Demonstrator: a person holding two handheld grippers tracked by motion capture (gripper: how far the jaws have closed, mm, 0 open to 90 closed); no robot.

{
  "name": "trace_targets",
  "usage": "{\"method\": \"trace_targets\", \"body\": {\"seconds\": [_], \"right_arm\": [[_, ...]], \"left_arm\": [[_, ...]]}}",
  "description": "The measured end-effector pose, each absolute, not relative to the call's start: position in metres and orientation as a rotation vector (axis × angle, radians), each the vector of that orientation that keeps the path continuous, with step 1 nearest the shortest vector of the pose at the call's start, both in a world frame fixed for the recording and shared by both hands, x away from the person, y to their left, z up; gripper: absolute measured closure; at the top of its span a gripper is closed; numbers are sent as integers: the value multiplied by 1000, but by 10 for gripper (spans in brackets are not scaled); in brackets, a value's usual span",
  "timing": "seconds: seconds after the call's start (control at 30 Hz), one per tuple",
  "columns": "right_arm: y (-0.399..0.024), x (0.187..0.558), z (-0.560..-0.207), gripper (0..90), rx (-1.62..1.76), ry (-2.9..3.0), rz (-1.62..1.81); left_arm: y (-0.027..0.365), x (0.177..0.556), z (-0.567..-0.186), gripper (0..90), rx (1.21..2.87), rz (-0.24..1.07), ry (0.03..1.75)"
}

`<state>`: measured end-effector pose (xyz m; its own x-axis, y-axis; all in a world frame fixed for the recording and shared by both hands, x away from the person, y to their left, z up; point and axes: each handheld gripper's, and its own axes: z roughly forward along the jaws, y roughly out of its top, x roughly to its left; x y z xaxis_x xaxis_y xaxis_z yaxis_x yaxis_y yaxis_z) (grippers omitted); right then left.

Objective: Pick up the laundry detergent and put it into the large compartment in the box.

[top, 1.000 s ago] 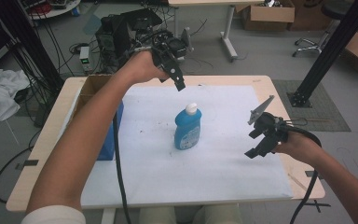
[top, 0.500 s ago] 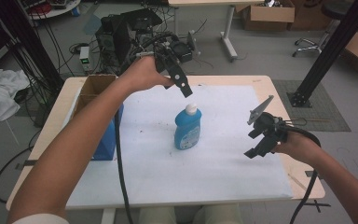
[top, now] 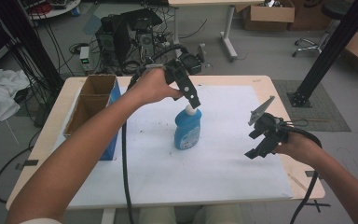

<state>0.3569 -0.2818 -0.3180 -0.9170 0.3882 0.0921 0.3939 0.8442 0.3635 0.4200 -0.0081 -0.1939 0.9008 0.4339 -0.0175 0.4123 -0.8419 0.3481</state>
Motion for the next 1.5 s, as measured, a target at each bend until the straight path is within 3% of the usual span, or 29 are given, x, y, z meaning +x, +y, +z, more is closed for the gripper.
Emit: {"method": "trace_targets", "body": {"seconds": [1.5], "right_arm": [[-282,358,-325,180,-619,-2997,-587]], "left_arm": [[-29,428,-273,186,2821,70,691]]}}
